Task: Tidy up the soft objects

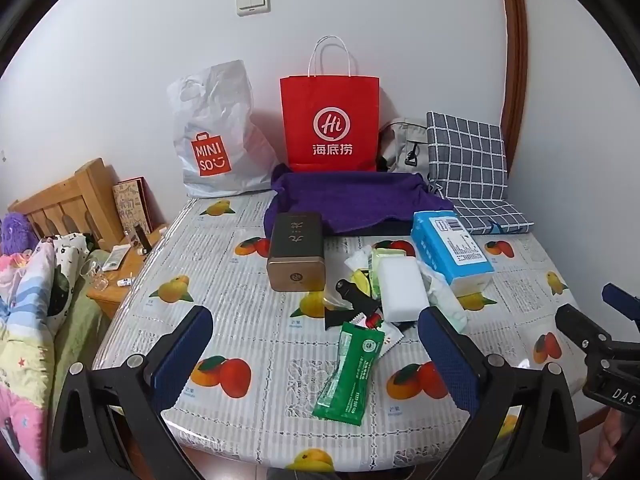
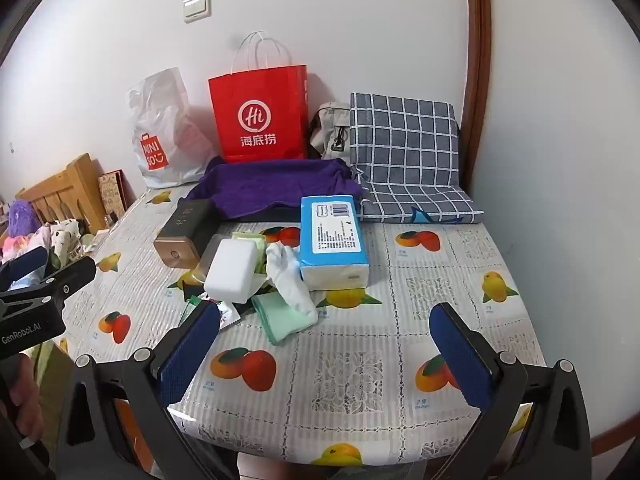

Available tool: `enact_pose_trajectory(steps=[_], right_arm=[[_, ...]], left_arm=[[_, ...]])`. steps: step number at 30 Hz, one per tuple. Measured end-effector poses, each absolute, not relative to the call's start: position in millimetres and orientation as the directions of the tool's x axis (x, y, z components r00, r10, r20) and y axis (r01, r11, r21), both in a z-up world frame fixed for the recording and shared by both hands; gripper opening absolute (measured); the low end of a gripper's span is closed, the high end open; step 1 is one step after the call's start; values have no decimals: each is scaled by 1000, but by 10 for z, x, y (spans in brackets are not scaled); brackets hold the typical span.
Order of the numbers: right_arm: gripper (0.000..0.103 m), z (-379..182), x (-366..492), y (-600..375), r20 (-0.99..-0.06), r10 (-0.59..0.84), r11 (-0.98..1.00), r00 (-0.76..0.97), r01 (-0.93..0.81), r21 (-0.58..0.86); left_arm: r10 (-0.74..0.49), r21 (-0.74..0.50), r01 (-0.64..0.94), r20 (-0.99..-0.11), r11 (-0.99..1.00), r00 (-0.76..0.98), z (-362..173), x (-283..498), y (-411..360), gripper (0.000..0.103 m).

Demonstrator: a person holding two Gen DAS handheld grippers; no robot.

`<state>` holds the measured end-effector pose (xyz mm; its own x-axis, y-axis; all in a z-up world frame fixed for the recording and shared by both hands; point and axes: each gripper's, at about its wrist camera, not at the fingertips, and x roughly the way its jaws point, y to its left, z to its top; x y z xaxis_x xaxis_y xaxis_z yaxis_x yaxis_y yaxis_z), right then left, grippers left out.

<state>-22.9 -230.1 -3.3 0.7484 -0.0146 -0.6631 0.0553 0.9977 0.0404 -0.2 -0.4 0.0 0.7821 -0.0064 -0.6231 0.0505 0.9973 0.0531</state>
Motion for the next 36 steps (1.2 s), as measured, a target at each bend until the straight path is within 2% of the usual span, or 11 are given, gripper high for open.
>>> enact_pose_trajectory(steps=[36], right_arm=[[103, 97, -386, -2176, -642, -5, 998, 766, 45, 46]], left_arm=[[-19, 7, 30, -626, 1000, 780, 57, -90, 119, 103]])
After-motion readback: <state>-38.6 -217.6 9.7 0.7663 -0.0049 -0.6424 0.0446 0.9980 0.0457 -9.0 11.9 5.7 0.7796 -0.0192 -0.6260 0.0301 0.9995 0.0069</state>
